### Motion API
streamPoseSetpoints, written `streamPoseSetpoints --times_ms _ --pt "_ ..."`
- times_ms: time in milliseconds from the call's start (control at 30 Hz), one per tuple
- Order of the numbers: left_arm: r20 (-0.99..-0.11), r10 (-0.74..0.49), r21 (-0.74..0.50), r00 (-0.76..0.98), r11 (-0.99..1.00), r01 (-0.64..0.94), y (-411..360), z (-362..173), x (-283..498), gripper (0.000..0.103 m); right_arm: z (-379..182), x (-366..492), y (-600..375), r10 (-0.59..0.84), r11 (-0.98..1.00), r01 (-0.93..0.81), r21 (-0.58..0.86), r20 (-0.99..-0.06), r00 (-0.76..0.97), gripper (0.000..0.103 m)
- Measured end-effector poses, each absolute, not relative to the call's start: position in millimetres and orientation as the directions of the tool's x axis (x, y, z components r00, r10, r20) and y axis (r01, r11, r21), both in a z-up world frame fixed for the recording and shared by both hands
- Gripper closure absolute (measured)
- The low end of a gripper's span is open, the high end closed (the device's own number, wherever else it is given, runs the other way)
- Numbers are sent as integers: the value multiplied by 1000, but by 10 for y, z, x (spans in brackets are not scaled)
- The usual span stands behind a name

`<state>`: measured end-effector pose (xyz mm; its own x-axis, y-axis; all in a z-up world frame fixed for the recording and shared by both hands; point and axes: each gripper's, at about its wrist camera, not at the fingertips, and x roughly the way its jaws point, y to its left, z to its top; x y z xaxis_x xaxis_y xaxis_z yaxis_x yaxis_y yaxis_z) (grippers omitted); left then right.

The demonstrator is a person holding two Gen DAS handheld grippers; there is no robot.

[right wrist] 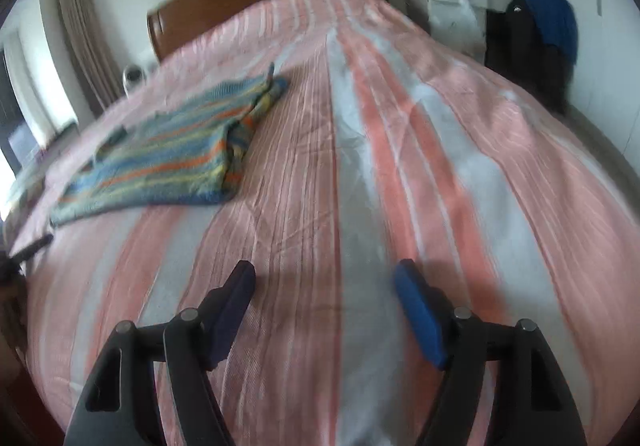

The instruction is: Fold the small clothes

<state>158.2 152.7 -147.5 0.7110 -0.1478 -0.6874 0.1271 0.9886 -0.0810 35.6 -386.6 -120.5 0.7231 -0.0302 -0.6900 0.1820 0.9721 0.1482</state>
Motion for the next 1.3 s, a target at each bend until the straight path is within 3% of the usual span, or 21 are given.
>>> streamPoseSetpoints --times_ms 167,867,967,1033,1100,1167,1300 --pt "-688 -147 -82 711 989 125 1536 -1485 1585 1 -1233 392 -3809 -17 976 160 146 -684 729 19" --pt "-689 -143 -81 711 989 121 1530 -1483 1577 1 -1391 433 -3751 -22 980 148 131 -672 740 16" --pt "-700 -93 -43 708 995 89 1505 -1460 1554 0 -1390 431 -3754 -21 980 147 132 -672 740 15" --pt "-725 14 20 688 1000 0 1476 -1408 1472 1 -1387 430 -3760 -16 980 145 136 -671 741 15" --pt "-729 64 50 682 998 -41 1372 -1313 1298 6 -1385 429 -3771 -10 980 142 142 -670 743 15" --pt "-713 -13 53 701 996 73 1048 -1169 1101 13 -1385 426 -3777 -6 979 139 147 -667 745 14" --pt "-679 -138 208 721 905 370 -48 -950 956 13 -1380 427 -3813 18 976 130 175 -659 752 13"
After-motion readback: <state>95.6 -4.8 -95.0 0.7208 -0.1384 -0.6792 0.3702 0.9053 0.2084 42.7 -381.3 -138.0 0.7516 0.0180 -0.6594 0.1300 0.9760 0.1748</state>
